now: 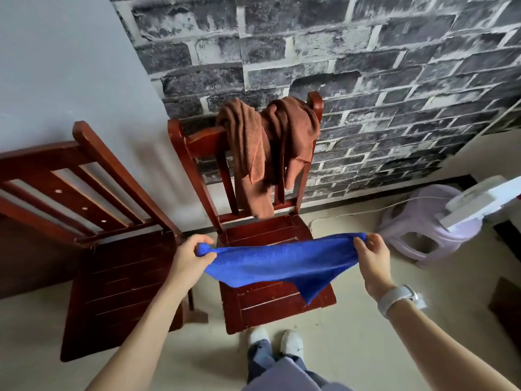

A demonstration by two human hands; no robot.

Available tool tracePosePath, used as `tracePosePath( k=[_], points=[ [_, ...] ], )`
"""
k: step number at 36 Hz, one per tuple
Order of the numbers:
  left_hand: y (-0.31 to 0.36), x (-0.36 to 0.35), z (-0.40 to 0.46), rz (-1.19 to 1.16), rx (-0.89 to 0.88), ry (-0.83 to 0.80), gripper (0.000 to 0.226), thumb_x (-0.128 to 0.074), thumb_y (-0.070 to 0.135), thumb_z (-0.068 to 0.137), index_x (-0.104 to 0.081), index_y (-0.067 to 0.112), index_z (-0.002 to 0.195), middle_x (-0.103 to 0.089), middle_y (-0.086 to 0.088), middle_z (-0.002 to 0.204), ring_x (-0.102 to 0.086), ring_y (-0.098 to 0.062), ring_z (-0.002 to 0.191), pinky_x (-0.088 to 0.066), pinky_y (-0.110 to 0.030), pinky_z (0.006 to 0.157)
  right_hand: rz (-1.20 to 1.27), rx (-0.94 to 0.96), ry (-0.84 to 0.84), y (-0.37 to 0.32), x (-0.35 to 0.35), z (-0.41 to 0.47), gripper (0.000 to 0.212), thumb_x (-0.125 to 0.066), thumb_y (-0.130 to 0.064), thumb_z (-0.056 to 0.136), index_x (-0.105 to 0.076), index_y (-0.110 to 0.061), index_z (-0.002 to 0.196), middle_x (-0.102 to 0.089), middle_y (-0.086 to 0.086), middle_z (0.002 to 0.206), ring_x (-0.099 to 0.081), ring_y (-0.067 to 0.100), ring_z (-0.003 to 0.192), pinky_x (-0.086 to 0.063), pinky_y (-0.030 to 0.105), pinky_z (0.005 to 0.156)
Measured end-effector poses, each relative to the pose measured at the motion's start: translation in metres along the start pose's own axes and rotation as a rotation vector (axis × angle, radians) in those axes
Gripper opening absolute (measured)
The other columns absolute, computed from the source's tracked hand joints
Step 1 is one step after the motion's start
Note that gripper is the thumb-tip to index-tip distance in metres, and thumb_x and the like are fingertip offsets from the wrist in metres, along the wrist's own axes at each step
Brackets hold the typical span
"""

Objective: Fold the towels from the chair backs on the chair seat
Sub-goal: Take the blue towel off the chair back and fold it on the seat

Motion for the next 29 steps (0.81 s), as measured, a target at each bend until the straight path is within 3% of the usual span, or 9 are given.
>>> tracePosePath(
  k=[4, 7, 10, 12, 15, 17, 21, 25, 29],
  points=[
    [-0.008, -0.01, 0.0, 0.031, 0.062, -0.103, 0.03, -0.065, -0.004, 0.076, -0.064, 0.012, 0.101, -0.063, -0.002, 0.099, -0.056, -0.016, 0.095, -0.039, -0.022, 0.08, -0.062, 0.042, -0.002, -0.001, 0.004, -0.003, 0.003, -0.045, -0.012, 0.094, -0.045, -0.01, 0.092, -0.055, 0.015, 0.086, -0.051, 0.025, 0.078, -0.045, 0.039, 0.07],
    [-0.012, -0.017, -0.003, 0.039, 0.079, -0.18, 0.036, -0.061, -0.003, 0.081, -0.063, 0.011, 0.114, -0.062, 0.0, 0.11, -0.055, -0.013, 0.106, -0.04, -0.023, 0.091, -0.106, 0.074, 0.022, -0.005, 0.005, -0.003, 0.006, -0.044, -0.011, 0.095, -0.047, -0.01, 0.099, -0.053, 0.007, 0.084, -0.05, 0.021, 0.076, -0.041, 0.034, 0.071],
    [-0.013, -0.02, -0.008, 0.045, 0.06, -0.199, 0.036, -0.058, -0.003, 0.084, -0.062, 0.011, 0.117, -0.06, 0.005, 0.11, -0.052, -0.009, 0.109, -0.036, -0.022, 0.097, -0.142, 0.066, 0.021, -0.005, 0.005, -0.001, 0.013, -0.045, -0.011, 0.095, -0.05, -0.007, 0.105, -0.052, 0.01, 0.092, -0.049, 0.024, 0.083, -0.039, 0.032, 0.072],
    [-0.013, -0.019, -0.01, 0.003, 0.056, -0.17, 0.032, -0.058, -0.001, 0.085, -0.064, 0.015, 0.113, -0.062, 0.005, 0.107, -0.053, -0.008, 0.105, -0.038, -0.02, 0.095, -0.153, 0.057, 0.031, -0.002, 0.008, 0.002, 0.013, -0.044, -0.011, 0.095, -0.05, -0.006, 0.105, -0.052, 0.01, 0.093, -0.048, 0.024, 0.084, -0.038, 0.032, 0.073],
    [-0.015, -0.014, -0.009, -0.145, 0.082, -0.075, 0.022, -0.058, 0.002, 0.086, -0.066, 0.021, 0.093, -0.064, 0.002, 0.091, -0.056, -0.007, 0.084, -0.042, -0.007, 0.071, -0.155, 0.042, 0.076, -0.001, 0.016, 0.005, 0.018, -0.041, -0.008, 0.095, -0.05, -0.003, 0.11, -0.051, 0.009, 0.094, -0.047, 0.023, 0.085, -0.038, 0.033, 0.075],
    [-0.016, -0.012, -0.008, -0.2, 0.091, -0.03, 0.022, -0.059, 0.001, 0.085, -0.065, 0.022, 0.085, -0.063, 0.003, 0.083, -0.054, -0.005, 0.075, -0.041, -0.006, 0.062, -0.157, 0.041, 0.096, 0.001, 0.02, 0.007, 0.017, -0.042, -0.007, 0.094, -0.051, -0.002, 0.108, -0.051, 0.009, 0.092, -0.046, 0.023, 0.084, -0.037, 0.033, 0.074],
    [-0.015, -0.013, -0.007, -0.166, 0.066, -0.02, 0.023, -0.063, -0.002, 0.081, -0.066, 0.021, 0.078, -0.065, 0.0, 0.08, -0.056, -0.01, 0.074, -0.042, -0.015, 0.069, -0.172, 0.055, 0.069, 0.0, 0.021, 0.008, 0.008, -0.046, -0.007, 0.092, -0.051, -0.008, 0.098, -0.052, 0.01, 0.091, -0.048, 0.024, 0.083, -0.038, 0.034, 0.074],
    [-0.016, -0.011, -0.004, -0.027, 0.032, 0.017, 0.022, -0.068, 0.001, 0.077, -0.068, 0.024, 0.075, -0.07, 0.002, 0.083, -0.063, -0.015, 0.08, -0.047, -0.026, 0.076, -0.185, 0.045, 0.051, -0.002, 0.021, 0.008, 0.012, -0.047, -0.007, 0.092, -0.053, -0.002, 0.102, -0.052, 0.01, 0.09, -0.049, 0.024, 0.082, -0.04, 0.034, 0.073],
    [-0.019, -0.014, -0.003, 0.057, 0.044, 0.017, 0.022, -0.07, 0.003, 0.075, -0.068, 0.025, 0.077, -0.068, 0.007, 0.084, -0.062, -0.013, 0.087, -0.048, -0.029, 0.083, -0.176, 0.04, 0.027, -0.001, 0.02, 0.008, 0.007, -0.05, -0.005, 0.09, -0.053, -0.008, 0.096, -0.055, 0.011, 0.091, -0.052, 0.026, 0.085, -0.044, 0.037, 0.074]
  ],
)
Point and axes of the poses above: each hand's wrist, its own z-axis towards the middle knuckle, its own x-axis out of the back of the hand, y = z × x, the point moved 5 cm from there along z, towards the middle knuckle
